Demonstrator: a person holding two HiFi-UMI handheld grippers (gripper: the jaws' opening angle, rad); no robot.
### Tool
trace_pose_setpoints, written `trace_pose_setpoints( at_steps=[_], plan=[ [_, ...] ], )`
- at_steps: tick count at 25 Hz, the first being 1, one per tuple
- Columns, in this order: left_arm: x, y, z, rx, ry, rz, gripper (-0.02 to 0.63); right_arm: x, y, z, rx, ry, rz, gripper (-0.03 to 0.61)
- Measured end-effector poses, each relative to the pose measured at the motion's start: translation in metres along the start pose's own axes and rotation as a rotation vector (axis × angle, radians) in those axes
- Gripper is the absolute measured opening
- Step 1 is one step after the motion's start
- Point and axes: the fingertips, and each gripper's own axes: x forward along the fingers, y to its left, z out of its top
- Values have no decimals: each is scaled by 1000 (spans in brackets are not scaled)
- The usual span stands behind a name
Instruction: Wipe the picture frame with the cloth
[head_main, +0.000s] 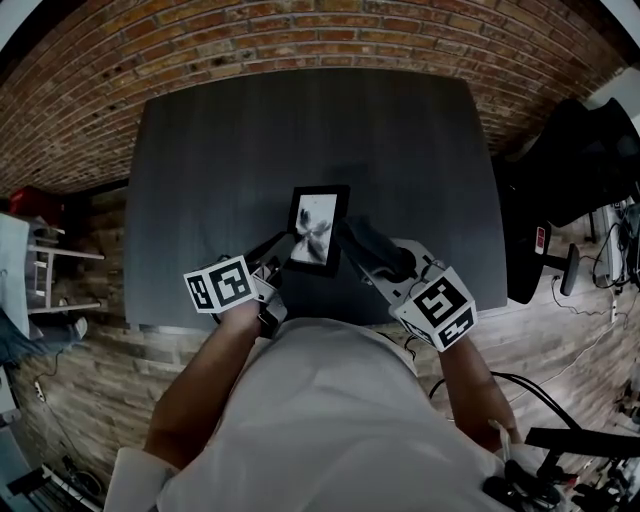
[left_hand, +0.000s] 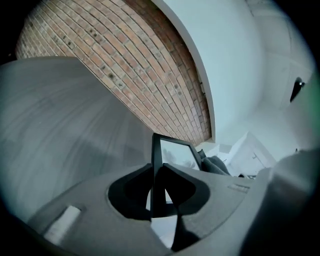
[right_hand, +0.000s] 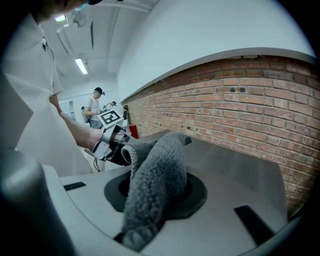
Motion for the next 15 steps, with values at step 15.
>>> trace_pose_setpoints(
  at_steps=[15],
  plan=[
    [-6,7,30,-142,-84,-6,75,-2,68,6,-166,-33,156,80]
  ],
)
